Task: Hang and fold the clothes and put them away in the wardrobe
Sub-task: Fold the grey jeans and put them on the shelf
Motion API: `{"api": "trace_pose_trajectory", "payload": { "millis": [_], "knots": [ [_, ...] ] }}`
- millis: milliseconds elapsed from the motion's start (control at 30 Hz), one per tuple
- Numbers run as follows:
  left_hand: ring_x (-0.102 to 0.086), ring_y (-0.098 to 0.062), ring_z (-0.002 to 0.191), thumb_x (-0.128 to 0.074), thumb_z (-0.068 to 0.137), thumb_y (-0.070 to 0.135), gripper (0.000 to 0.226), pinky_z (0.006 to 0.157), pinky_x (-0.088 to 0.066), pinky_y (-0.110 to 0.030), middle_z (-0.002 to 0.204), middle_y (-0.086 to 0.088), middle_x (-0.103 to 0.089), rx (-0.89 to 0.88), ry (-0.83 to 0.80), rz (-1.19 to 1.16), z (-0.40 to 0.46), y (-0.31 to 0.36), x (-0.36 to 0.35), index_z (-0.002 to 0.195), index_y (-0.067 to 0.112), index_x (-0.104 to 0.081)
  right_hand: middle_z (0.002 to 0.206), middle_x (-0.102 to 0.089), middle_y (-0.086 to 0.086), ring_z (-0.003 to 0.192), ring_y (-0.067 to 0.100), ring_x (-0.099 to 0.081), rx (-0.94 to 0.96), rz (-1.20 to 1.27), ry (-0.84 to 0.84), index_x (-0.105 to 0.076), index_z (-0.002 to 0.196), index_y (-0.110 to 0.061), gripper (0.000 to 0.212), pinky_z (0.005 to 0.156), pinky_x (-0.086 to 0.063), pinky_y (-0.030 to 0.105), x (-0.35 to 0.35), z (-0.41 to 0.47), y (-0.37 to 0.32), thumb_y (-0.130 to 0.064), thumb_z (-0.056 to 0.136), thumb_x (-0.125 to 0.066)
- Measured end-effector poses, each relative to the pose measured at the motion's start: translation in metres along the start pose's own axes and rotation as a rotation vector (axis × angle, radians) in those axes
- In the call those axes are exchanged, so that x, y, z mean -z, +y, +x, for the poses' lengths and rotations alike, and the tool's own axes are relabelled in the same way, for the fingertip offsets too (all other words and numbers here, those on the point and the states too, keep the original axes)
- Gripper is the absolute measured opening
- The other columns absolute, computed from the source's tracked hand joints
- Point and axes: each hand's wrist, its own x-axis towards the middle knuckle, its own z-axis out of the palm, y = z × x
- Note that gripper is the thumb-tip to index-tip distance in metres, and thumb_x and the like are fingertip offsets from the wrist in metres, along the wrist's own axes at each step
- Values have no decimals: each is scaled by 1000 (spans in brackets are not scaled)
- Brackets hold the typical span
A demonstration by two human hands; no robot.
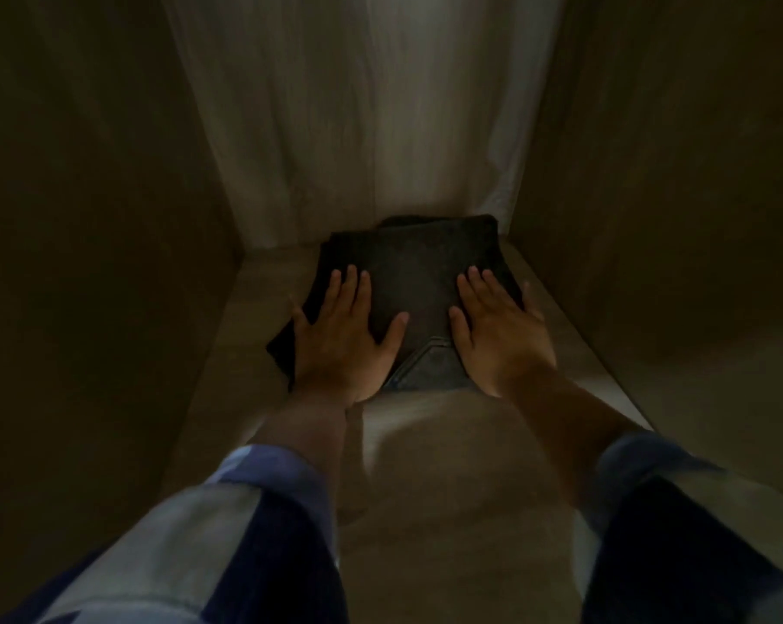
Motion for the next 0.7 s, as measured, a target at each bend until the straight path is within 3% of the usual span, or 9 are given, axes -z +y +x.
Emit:
{"api": "trace_pose_trajectory", "payload": {
  "millis": [200,333,500,633,700],
  "knots": [
    [7,-10,147,-14,93,62,74,116,3,-51,160,6,3,5,29,-7,12,-2,-3,152,20,-4,160,-9,-5,147,8,-3,15,-7,-2,-13,152,-20,55,119,-3,45,-9,22,3,-41,101,-13],
    [1,-11,147,-11,95,57,69,119,0,-41,160,4,-1,35,9,8,-17,2,2,152,18,-7,161,-3,-5,147,8,2,-11,-82,-82,-8,152,-19,55,118,8,48,-3,6,-2,-39,101,-9],
    [-1,-14,148,-15,98,52,66,119,-2,-35,161,0,-1,27,-200,12,-76,7,34,152,15,-8,160,10,-1,147,12,10,5,-88,-322,1,152,-17,57,116,11,47,35,-50,-5,-42,101,-8],
    [-10,-18,147,-32,96,43,66,116,-15,-36,160,-2,-8,55,-349,46,-136,11,88,151,14,-10,160,13,1,147,18,12,20,-154,-448,2,152,-18,61,115,11,55,75,-118,-29,-48,100,-10],
    [-11,-17,147,-36,95,36,67,117,-10,-38,160,-1,-9,76,-409,15,-173,16,117,152,15,-9,159,16,0,146,19,16,32,-133,-529,2,152,-19,62,114,11,57,104,-151,-45,-49,99,-11]
  ]
}}
